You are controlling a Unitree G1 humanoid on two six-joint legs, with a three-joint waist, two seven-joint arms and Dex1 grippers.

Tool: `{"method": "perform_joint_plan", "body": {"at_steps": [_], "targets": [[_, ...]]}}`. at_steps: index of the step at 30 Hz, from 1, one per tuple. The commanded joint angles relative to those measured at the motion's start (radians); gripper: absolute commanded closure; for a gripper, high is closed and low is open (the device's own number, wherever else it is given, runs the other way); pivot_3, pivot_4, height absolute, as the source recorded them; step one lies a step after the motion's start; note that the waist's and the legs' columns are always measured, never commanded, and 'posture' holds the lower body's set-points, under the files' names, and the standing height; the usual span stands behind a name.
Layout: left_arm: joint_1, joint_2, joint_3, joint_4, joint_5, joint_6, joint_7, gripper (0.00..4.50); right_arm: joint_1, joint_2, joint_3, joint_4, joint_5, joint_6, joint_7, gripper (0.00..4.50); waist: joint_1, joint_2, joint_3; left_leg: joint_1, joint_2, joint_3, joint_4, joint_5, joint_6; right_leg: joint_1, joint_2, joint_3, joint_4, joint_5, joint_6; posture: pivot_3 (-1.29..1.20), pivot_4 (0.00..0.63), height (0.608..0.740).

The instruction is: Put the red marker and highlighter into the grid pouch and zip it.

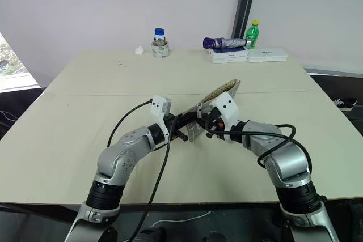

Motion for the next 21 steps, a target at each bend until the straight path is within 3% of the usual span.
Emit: {"method": "perform_joint_plan", "body": {"at_steps": [1,9,15,21], "targets": [[-0.017,0.016,0.007,-0.042,-0.013,-0.024,-0.014,4.5,0.004,-0.04,-0.036,-0.027,-0.006,-0.025,0.005,4.41,0.0,0.0,0.0,0.0,0.0,0.0,0.0,0.0,0.0,0.0,0.0,0.0,0.0,0.0,0.0,0.0,0.15,0.737],[0.023,0.173,-0.011,-0.037,0.047,-0.099,-0.088,4.5,-0.079,-0.197,-0.129,0.136,-0.096,-0.121,-0.038,4.41,-0.005,0.0,0.0,0.0,0.0,0.001,-0.001,0.0,0.0,0.0,0.0,0.0,0.0,0.0,0.0,0.0,0.15,0.737],[0.064,0.284,-0.018,-0.028,0.07,-0.159,-0.138,4.5,-0.149,-0.262,-0.163,0.331,-0.162,-0.198,-0.092,4.41,-0.003,0.0,0.0,0.0,0.0,0.001,-0.001,0.0,0.0,0.0,0.0,0.001,-0.001,0.0,0.0,0.0,0.15,0.737],[0.091,0.331,0.003,-0.024,0.067,-0.183,-0.144,4.5,-0.168,-0.286,-0.161,0.411,-0.179,-0.246,-0.099,4.41,-0.005,0.0,0.0,0.0,0.001,0.001,-0.001,0.0,0.0,0.0,0.0,0.001,-0.001,0.0,0.0,0.0,0.15,0.737]]}}
